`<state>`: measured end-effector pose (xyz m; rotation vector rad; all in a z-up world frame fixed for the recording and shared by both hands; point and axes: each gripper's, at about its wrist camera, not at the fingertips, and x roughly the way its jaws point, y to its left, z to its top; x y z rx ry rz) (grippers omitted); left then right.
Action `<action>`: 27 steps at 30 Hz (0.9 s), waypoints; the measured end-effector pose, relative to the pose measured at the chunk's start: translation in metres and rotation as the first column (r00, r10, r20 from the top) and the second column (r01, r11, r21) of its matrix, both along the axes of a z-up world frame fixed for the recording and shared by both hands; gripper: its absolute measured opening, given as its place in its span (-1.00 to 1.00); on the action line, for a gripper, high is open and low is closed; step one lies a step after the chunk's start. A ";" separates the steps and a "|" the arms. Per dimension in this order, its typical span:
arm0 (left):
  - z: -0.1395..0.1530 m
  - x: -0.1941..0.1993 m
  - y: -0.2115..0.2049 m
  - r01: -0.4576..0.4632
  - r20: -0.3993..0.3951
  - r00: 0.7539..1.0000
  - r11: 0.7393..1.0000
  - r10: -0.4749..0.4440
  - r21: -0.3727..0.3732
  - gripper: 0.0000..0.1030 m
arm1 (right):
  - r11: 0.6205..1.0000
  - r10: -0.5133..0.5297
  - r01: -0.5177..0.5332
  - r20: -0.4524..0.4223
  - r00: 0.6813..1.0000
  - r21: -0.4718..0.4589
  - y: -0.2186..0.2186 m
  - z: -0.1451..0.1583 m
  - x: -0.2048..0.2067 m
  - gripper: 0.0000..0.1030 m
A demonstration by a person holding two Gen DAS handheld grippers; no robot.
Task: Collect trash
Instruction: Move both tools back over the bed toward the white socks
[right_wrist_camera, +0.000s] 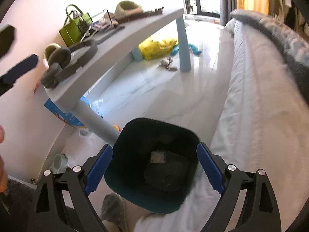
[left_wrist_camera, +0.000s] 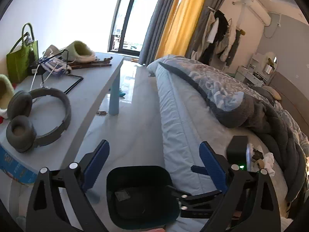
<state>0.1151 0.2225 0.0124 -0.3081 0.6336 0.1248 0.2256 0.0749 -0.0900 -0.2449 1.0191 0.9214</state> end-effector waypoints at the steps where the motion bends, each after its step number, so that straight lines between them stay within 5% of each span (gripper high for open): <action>1: 0.000 0.001 -0.002 0.006 0.002 1.000 1.000 -0.006 0.003 0.86 | 1.000 -0.004 0.004 0.011 1.000 0.007 -0.006 0.005 0.000 0.75; 21: -0.016 0.045 -0.114 0.230 -0.012 0.973 0.969 -0.230 0.086 0.86 | 0.993 -0.117 0.108 0.233 0.965 0.052 -0.144 0.060 0.001 0.75; 27: -0.026 0.055 -0.151 0.324 -0.021 0.946 0.941 -0.324 0.099 0.86 | 0.984 -0.178 0.175 0.228 0.957 0.032 -0.191 0.057 0.010 0.45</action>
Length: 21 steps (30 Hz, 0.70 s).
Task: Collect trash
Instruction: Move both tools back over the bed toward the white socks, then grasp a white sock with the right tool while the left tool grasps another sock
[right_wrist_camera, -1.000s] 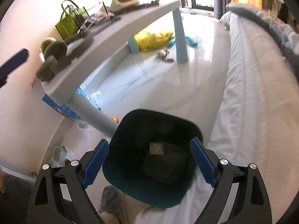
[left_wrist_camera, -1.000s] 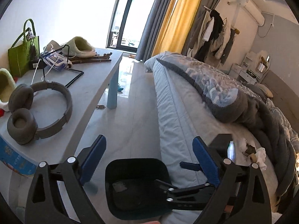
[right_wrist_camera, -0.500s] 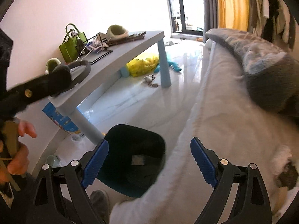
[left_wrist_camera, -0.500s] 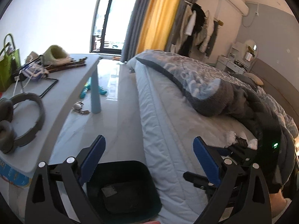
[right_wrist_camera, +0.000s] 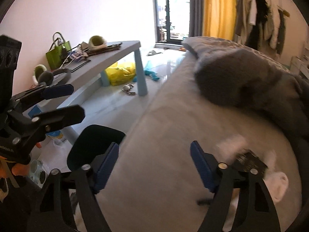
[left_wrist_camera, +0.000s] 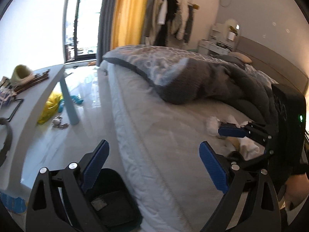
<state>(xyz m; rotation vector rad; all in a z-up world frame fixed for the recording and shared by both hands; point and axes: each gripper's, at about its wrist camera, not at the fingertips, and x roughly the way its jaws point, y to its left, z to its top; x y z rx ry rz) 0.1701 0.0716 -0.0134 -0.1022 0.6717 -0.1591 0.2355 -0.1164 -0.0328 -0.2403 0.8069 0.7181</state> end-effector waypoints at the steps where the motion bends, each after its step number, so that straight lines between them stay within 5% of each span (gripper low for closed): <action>1: -0.002 0.002 -0.006 0.015 -0.002 1.000 1.000 -0.015 -0.002 0.86 | 1.000 -0.012 0.012 0.000 1.000 0.001 -0.008 0.000 0.001 0.43; 21: -0.040 0.028 -0.102 0.217 -0.097 0.971 0.976 -0.218 -0.025 0.42 | 0.995 -0.098 0.097 -0.033 0.995 -0.032 -0.103 -0.009 -0.002 0.19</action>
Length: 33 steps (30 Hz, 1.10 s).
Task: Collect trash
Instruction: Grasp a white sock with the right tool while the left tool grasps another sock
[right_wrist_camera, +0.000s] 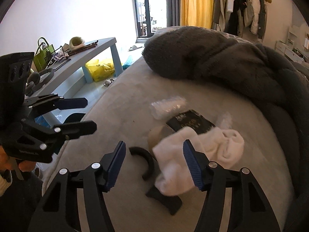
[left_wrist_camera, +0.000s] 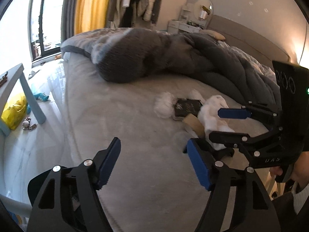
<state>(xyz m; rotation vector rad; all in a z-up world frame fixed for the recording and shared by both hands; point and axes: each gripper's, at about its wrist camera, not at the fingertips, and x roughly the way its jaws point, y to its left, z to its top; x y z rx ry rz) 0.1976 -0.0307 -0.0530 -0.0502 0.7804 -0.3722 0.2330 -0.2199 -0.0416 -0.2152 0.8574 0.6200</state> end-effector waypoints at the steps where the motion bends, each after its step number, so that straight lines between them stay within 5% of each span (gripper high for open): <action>1: -0.002 0.001 -0.005 0.013 -0.006 1.000 1.000 -0.013 -0.001 0.41 | 1.000 -0.002 0.002 -0.002 1.000 -0.002 -0.002 -0.001 0.000 0.19; 19: -0.034 0.016 -0.062 0.108 -0.099 0.990 0.993 -0.103 0.049 0.10 | 0.996 -0.054 0.049 -0.072 0.996 -0.069 -0.039 -0.032 0.009 -0.37; 26: -0.040 0.022 -0.068 0.112 -0.120 0.987 0.993 -0.107 0.035 -0.09 | 0.996 -0.083 0.082 -0.083 0.993 -0.022 -0.052 -0.027 0.009 -0.65; 33: -0.041 0.026 -0.075 0.116 -0.120 0.986 0.993 -0.113 0.020 -0.25 | 0.991 -0.095 0.102 -0.084 0.992 0.082 -0.067 -0.011 0.005 -0.70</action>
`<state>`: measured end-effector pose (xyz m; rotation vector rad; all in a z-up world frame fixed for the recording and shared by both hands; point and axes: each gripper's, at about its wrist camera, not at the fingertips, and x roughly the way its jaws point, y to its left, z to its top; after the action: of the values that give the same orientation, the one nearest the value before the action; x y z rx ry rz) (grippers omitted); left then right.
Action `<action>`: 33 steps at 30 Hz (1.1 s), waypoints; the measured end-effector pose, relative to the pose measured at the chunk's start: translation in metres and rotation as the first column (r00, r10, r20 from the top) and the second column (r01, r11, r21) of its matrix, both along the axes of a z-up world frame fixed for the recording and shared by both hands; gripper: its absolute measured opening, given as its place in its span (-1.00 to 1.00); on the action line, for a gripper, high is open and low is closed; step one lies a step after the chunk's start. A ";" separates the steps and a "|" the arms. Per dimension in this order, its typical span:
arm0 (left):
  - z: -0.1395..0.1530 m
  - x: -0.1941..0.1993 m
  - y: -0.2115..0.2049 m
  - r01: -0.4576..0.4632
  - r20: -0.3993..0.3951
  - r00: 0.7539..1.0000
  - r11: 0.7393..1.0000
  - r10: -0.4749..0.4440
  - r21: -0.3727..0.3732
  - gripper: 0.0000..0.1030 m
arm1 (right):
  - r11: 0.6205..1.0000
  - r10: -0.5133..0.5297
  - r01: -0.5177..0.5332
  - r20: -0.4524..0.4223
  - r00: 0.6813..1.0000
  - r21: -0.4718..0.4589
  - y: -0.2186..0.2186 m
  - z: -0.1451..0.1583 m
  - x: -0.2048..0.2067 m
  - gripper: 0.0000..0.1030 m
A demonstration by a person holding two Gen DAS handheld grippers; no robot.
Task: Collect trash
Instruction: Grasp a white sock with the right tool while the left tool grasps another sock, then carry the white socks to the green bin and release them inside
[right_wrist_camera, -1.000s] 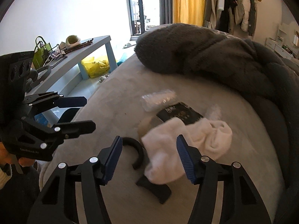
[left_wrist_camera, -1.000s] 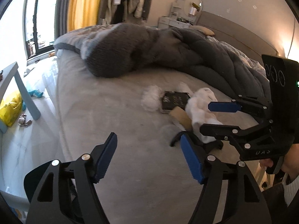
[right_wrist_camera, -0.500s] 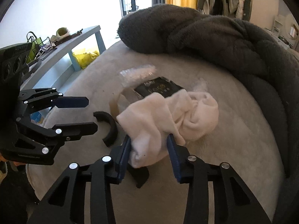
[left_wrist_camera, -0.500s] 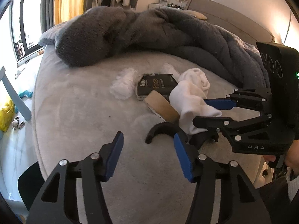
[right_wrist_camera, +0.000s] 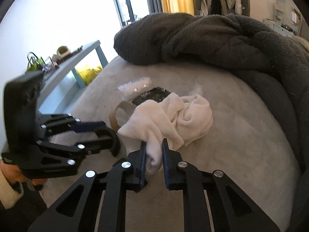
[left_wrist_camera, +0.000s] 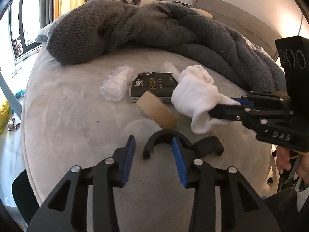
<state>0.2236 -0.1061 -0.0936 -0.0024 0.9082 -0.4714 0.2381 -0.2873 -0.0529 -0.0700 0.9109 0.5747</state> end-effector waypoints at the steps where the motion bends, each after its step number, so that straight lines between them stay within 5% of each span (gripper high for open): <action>1: 0.000 0.001 -0.002 0.001 -0.001 1.000 1.000 -0.001 0.000 -0.27 | 1.000 0.000 0.000 0.000 1.000 0.009 -0.001 0.001 0.000 -0.70; 11: -0.002 0.006 -0.004 -0.014 -0.020 1.000 0.999 0.013 -0.033 -0.71 | 0.993 -0.006 0.004 0.020 1.000 0.118 -0.011 0.018 -0.002 -0.70; 33: 0.025 -0.016 0.049 -0.032 0.058 0.998 0.997 0.036 -0.063 -0.72 | 0.980 0.038 -0.056 0.096 0.995 0.192 0.051 0.045 0.004 -0.70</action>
<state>0.2072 -0.0568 -0.0682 -0.0606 0.8341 -0.4654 0.2424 -0.2368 -0.0083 0.0582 0.7615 0.6961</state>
